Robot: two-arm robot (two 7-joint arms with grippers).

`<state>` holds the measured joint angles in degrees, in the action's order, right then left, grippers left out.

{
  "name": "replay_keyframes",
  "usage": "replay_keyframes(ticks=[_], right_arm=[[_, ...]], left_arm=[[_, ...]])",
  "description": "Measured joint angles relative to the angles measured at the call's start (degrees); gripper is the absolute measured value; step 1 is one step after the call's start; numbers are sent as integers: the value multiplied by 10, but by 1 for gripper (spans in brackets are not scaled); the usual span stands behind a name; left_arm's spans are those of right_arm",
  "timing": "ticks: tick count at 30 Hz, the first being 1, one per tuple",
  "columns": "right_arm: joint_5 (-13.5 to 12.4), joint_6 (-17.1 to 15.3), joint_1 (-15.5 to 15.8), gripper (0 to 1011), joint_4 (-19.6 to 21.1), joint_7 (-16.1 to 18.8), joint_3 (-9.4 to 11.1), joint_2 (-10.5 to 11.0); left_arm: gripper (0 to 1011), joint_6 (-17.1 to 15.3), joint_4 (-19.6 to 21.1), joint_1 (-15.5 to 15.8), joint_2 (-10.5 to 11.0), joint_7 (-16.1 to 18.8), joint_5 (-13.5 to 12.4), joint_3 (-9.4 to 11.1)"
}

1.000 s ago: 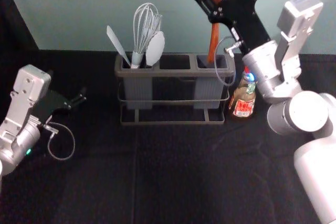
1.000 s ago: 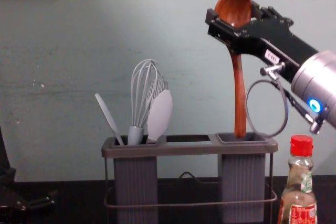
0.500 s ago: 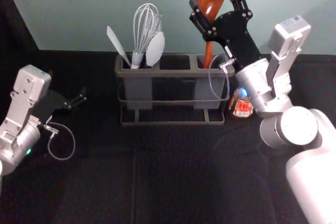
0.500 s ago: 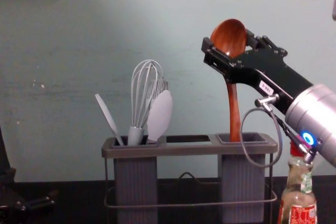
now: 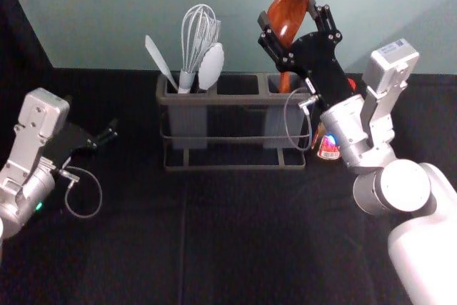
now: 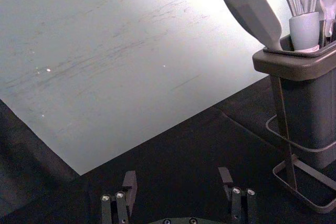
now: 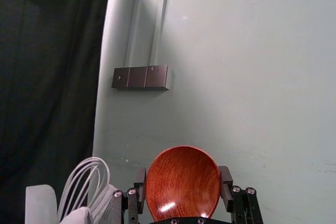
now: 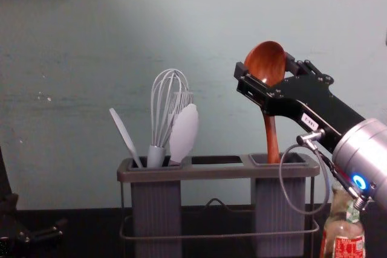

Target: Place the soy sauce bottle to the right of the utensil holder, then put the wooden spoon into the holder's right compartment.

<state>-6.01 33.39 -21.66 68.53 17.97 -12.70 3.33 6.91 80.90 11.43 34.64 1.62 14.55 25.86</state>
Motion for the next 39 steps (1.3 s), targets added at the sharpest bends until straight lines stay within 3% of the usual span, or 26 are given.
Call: replay_keyframes(ticks=[26,33,39], right_arm=[[-4,9,21,842,-8,7,8,0],[-9,9,23,1002,-3,8,11,-1],[-14,11,26,1004,12,9,15,-1]], left_arm=[[1011,0,0,0,0,0,0,0],[1011,0,0,0,0,0,0,0],[1011,0,0,0,0,0,0,0]])
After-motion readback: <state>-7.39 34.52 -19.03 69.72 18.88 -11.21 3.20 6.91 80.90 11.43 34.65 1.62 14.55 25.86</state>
